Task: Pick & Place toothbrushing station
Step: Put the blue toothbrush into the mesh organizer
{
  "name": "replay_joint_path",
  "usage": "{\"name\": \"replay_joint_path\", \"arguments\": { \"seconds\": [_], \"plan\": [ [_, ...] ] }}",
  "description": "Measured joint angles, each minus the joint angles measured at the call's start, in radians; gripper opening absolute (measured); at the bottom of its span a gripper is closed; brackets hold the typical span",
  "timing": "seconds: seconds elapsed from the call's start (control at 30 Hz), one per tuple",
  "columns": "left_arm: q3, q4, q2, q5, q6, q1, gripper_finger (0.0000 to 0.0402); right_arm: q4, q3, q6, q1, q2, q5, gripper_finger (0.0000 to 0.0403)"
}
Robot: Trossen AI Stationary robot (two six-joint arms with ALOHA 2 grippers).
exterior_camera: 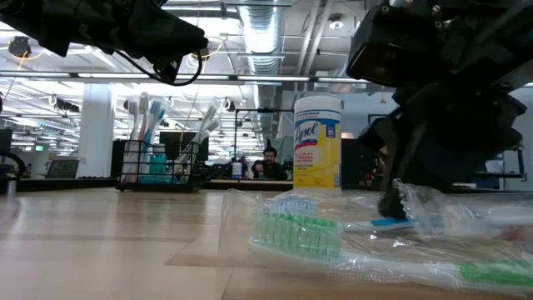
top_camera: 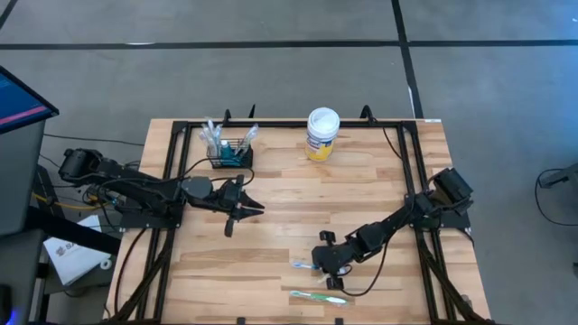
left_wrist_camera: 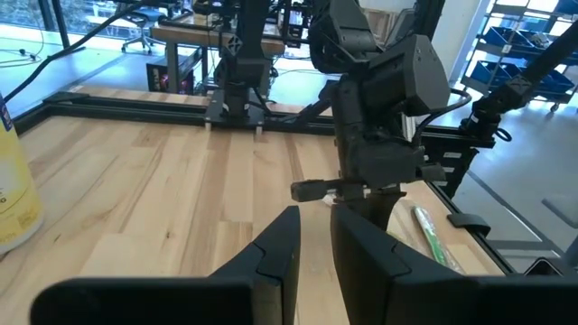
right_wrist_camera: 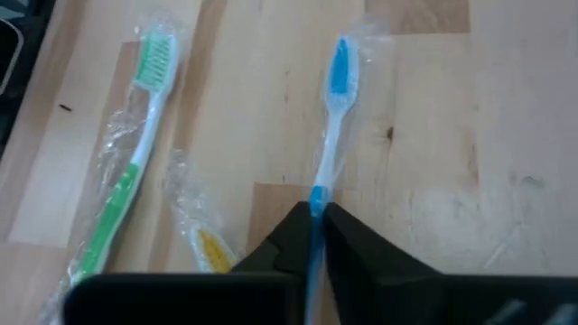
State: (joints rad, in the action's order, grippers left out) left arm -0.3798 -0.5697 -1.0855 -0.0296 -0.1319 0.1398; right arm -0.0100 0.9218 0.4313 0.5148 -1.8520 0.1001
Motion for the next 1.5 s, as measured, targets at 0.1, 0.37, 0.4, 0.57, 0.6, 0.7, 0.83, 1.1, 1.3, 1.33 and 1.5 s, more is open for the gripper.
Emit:
{"name": "replay_joint_path", "arguments": {
  "seconds": [0.1, 0.37, 0.4, 0.57, 0.6, 0.7, 0.83, 1.1, 1.3, 1.33, 1.5],
  "plan": [
    [0.000, 0.000, 0.000, 0.000, 0.000, 0.000, 0.0058, -0.002, 0.000, -0.024, -0.001, 0.001, -0.021, 0.0009],
    [0.000, 0.001, 0.000, -0.008, 0.000, 0.000, 0.0058, 0.003, 0.005, -0.032, 0.000, 0.001, -0.022, 0.0001],
    [0.000, 0.001, 0.000, -0.008, 0.000, 0.000, 0.0058, 0.006, 0.008, -0.035, 0.000, 0.001, -0.022, 0.0001],
    [0.000, 0.001, 0.000, -0.008, 0.000, 0.000, 0.0058, 0.008, 0.024, -0.070, 0.000, 0.021, -0.010, 0.0000],
    [0.000, 0.001, 0.000, -0.008, 0.000, 0.000, 0.0058, 0.005, 0.026, -0.073, 0.000, 0.029, -0.001, 0.0000],
    [0.000, 0.002, 0.000, -0.008, 0.000, 0.000, 0.0058, 0.055, 0.025, -0.076, 0.000, 0.070, 0.062, 0.0000],
    [0.000, 0.003, 0.000, -0.008, 0.000, 0.000, 0.0058, 0.081, 0.025, -0.097, 0.000, 0.125, 0.145, 0.0000],
    [0.000, 0.003, 0.000, -0.008, 0.000, 0.000, 0.0058, 0.080, 0.025, -0.155, -0.001, 0.207, 0.297, 0.0000],
    [0.000, 0.001, 0.000, -0.008, 0.000, 0.000, 0.0058, 0.054, 0.025, -0.190, -0.021, 0.236, 0.374, 0.0000],
    [0.000, 0.001, 0.000, -0.008, 0.000, 0.000, 0.0058, 0.035, 0.025, -0.207, -0.026, 0.237, 0.375, 0.0000],
    [0.000, -0.001, 0.000, -0.008, 0.004, 0.000, 0.0058, -0.073, 0.025, -0.295, -0.058, 0.237, 0.374, 0.0000]
  ]
}}
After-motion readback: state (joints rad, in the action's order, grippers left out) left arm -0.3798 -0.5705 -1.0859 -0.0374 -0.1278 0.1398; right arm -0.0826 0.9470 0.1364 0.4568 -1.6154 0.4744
